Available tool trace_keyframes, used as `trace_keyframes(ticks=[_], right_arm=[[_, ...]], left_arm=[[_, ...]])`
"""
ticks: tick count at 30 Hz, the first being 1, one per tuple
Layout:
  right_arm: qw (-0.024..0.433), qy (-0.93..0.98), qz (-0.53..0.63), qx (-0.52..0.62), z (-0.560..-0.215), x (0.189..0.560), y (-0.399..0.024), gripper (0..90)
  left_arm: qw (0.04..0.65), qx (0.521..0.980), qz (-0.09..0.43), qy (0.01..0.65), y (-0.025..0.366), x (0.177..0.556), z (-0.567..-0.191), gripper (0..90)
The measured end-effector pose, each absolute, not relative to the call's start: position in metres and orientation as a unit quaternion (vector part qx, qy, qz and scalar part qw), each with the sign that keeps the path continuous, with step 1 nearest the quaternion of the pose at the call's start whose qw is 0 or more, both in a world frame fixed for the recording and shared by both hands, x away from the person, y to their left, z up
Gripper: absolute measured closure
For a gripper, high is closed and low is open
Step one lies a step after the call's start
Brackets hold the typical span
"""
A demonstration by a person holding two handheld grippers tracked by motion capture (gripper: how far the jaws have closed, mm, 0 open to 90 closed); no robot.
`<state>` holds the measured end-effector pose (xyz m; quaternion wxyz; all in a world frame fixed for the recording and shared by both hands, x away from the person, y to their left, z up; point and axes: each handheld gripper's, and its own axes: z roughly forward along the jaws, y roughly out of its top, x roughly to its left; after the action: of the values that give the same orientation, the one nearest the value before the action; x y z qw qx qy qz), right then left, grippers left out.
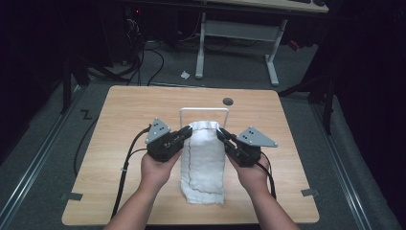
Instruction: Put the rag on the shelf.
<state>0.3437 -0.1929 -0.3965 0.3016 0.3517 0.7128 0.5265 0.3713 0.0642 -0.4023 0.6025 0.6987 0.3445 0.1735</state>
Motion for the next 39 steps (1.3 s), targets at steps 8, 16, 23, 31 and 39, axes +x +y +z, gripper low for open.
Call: trace_keyframes(ticks=[8,16,23,31,39], right_arm=[[0.310,0.701,0.542,0.346,-0.381,0.346,-0.193,83.5],[0.324,0.691,0.551,0.336,-0.356,0.348,-0.194,83.5],[0.332,0.680,0.563,0.332,-0.335,0.353,-0.195,83.6],[0.345,0.674,0.569,0.322,-0.318,0.356,-0.195,83.6],[0.349,0.665,0.575,0.324,-0.306,0.361,-0.198,83.6]], left_arm=[[0.616,0.686,0.198,0.333,0.064,0.371,-0.381,83.8],[0.626,0.678,0.221,0.314,0.063,0.372,-0.355,83.9],[0.636,0.671,0.240,0.297,0.063,0.376,-0.329,84.0],[0.640,0.667,0.248,0.288,0.062,0.379,-0.313,84.0],[0.643,0.665,0.245,0.290,0.063,0.393,-0.305,84.0]])
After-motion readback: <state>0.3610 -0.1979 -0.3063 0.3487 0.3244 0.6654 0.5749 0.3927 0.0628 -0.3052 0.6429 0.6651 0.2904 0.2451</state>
